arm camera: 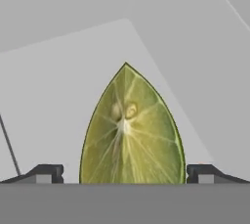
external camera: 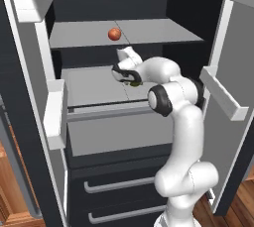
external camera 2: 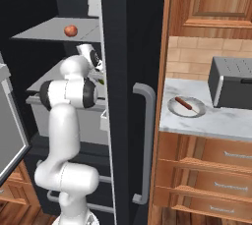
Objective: Place the cold items (peach and lemon wedge) from the fridge in one tupperware on the dining counter. Place the warm items (kebab skewer and hot dog) in the stove area in another tupperware.
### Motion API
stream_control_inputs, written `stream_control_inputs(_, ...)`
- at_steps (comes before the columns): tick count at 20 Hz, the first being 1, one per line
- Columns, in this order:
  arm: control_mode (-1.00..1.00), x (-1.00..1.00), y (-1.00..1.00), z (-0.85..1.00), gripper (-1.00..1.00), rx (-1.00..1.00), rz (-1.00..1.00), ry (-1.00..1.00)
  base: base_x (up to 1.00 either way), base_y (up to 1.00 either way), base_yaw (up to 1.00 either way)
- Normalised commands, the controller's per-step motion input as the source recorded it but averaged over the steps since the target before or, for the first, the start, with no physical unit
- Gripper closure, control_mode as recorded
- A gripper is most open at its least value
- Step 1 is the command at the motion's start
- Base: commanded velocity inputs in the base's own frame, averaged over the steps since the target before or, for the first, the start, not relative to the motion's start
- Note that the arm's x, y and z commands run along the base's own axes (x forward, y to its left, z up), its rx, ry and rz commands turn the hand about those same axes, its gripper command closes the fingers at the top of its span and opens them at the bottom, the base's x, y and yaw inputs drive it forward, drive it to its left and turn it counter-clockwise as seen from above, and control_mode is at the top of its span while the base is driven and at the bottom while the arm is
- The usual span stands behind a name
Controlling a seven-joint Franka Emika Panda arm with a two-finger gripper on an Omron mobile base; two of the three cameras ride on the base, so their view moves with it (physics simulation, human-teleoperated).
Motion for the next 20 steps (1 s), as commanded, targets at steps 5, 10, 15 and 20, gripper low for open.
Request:
stream_control_inputs(5, -1.00, -0.03, -0.34, -0.77, 1.00, -0.14, -0.07, 0.00, 0.00, 0.00, 0.00)
stream_control_inputs(10, -1.00, -0.14, -0.43, -0.78, 1.00, -0.02, -0.05, -0.15, 0.00, 0.00, 0.00)
stream_control_inputs(15, -1.00, -0.82, -0.30, -0.33, 1.00, 0.15, -0.07, -0.42, 0.00, 0.00, 0.00)
stream_control_inputs(20, -1.00, -1.00, 0.10, -0.01, 1.00, 0.05, -0.01, -0.57, 0.00, 0.00, 0.00)
